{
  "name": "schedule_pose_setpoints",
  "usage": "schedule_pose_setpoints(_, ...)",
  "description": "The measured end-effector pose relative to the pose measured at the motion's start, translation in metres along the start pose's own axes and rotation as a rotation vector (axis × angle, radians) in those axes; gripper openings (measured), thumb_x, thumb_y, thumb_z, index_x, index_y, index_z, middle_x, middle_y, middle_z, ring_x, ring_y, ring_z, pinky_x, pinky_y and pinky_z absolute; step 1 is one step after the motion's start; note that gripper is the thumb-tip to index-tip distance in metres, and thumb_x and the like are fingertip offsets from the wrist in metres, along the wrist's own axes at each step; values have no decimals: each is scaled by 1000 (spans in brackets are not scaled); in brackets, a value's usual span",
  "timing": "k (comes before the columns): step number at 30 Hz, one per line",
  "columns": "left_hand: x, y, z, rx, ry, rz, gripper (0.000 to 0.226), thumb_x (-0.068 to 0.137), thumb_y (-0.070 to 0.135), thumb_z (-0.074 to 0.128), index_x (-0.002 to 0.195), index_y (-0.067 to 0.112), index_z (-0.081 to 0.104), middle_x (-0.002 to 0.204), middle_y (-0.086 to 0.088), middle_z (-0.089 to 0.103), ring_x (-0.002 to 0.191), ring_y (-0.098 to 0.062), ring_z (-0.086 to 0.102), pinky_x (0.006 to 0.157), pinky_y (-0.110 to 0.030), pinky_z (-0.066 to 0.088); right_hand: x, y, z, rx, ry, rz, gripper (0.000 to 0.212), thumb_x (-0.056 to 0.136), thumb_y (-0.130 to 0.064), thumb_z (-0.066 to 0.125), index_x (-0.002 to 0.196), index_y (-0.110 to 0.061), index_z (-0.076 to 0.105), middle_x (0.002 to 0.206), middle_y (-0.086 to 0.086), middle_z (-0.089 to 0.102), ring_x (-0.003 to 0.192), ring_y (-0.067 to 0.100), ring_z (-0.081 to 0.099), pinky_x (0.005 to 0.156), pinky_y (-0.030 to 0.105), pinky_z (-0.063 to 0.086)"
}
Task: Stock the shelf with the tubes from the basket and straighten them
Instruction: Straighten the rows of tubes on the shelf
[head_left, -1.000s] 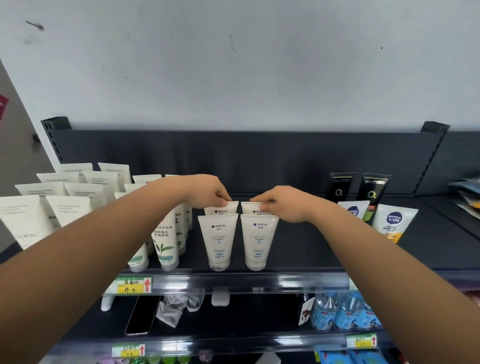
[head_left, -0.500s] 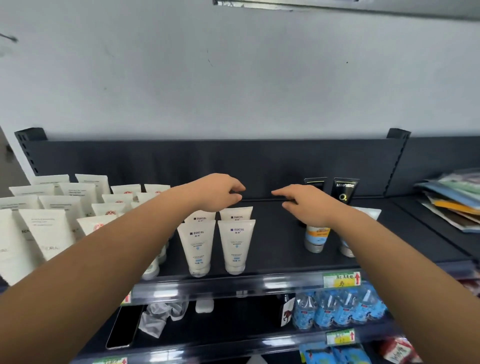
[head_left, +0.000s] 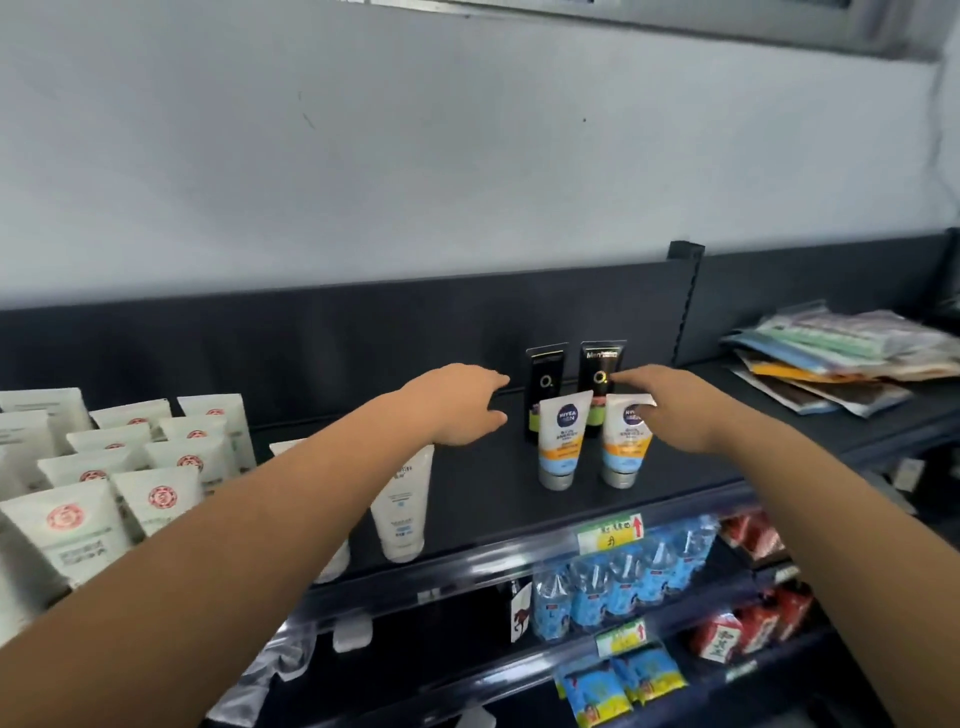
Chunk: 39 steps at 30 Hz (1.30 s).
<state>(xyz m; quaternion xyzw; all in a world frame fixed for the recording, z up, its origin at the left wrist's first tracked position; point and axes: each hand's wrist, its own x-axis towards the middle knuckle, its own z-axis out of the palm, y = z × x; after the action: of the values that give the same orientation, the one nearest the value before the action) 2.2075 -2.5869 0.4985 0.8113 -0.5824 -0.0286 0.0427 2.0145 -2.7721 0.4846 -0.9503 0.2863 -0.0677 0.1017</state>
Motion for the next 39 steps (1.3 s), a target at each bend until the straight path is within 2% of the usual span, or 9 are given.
schedule_pose_setpoints(5,21,44,5,-95,-12,71,62,97,36,53,152,21,28,155,-1,34,140,-20,34,109,-30,31,3,29,4,16,86,-18,43,95,-17,55,138,-18,51,142,4,50,121,24,52,99,31,39)
schedule_pose_setpoints(9,49,58,13,-106,27,0,61,97,32,54,151,21,30,154,-2,36,139,-21,36,107,-30,33,20,46,8,-37,73,-84,41,96,-22,54,136,-18,53,139,3,53,126,22,49,103,33,39)
schedule_pose_setpoints(13,68,65,30,-156,40,-97,48,97,25,53,144,21,44,145,-1,48,130,-21,46,101,-31,40,30,63,17,-38,79,-167,33,96,-19,51,128,-22,58,127,0,62,115,22,56,93,35,46)
schedule_pose_setpoints(17,75,66,44,-240,156,-133,33,98,15,52,128,23,62,127,2,65,118,-17,57,97,-36,48,39,82,28,58,134,-253,34,97,-14,46,126,-24,60,119,1,63,108,22,58,89,37,48)
schedule_pose_setpoints(25,62,62,52,-269,204,-166,30,96,13,56,121,26,68,118,8,70,108,-9,62,92,-28,48,41,101,43,231,216,-382,34,97,-7,47,125,-19,62,103,7,66,96,28,60,80,45,50)
schedule_pose_setpoints(31,55,64,57,-299,199,-180,31,97,16,56,124,26,66,113,12,70,74,6,52,70,-5,37,40,106,42,285,141,-444,40,98,-9,46,130,-29,61,109,-5,66,103,16,58,84,38,51)
schedule_pose_setpoints(34,51,62,59,-347,187,-162,32,97,16,56,124,28,66,111,14,70,85,5,58,69,-3,39,37,106,40,324,102,-440,40,99,-10,47,131,-30,60,119,-8,66,110,12,58,85,25,50)
schedule_pose_setpoints(37,50,63,61,-346,182,-150,32,97,18,55,126,31,65,111,15,70,84,6,56,69,-5,40,36,109,40,336,63,-434,40,99,-10,48,131,-30,60,125,-10,64,114,10,57,77,4,38)
schedule_pose_setpoints(39,47,65,63,-342,186,-151,32,98,19,54,126,33,64,108,19,69,80,10,56,67,-6,40,35,110,38,343,50,-442,38,99,-9,49,130,-28,61,121,-9,66,111,11,59,75,5,38)
